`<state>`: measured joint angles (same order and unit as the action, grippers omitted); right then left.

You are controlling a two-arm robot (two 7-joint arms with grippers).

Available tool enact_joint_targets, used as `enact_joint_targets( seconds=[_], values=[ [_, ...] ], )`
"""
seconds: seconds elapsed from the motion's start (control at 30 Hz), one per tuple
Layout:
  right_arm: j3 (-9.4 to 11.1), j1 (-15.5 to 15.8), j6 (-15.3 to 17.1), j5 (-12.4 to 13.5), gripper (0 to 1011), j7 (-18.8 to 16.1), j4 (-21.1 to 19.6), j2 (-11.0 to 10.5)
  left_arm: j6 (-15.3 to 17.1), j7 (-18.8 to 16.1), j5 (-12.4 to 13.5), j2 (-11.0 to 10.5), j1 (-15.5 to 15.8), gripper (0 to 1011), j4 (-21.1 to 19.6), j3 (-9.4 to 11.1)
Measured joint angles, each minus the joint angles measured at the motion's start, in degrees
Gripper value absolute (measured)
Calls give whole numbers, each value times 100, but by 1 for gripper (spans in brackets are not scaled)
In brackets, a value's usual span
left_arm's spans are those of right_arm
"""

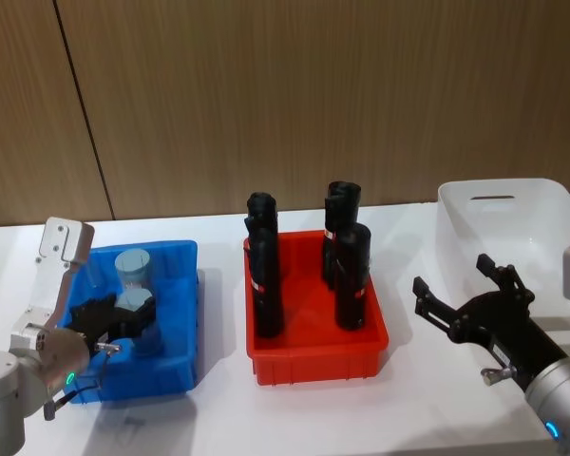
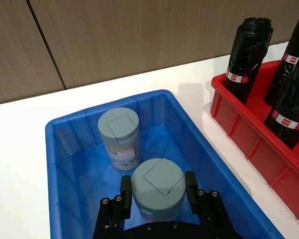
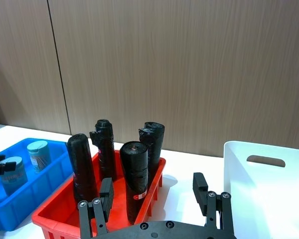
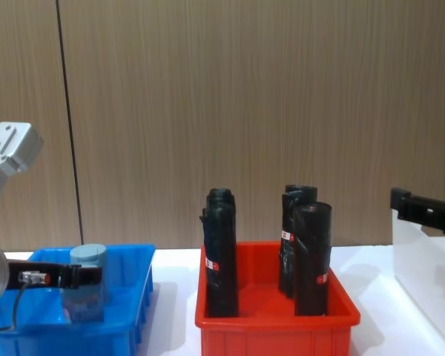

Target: Pick the cotton swabs from the blue box and place them into the white box.

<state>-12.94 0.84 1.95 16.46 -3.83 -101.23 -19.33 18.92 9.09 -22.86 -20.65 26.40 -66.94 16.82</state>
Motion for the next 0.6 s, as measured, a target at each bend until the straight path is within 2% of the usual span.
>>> enact_joint_targets(
  seconds=[0.23,0.6],
  values=[
    [0,0,0,0,1002,0,0,0,-124,58,37,-34,-53,644,-195,-14],
    [0,0,0,0,1002,0,0,0,-323,207,190,-145,-150,644,-937,-58]
  ],
)
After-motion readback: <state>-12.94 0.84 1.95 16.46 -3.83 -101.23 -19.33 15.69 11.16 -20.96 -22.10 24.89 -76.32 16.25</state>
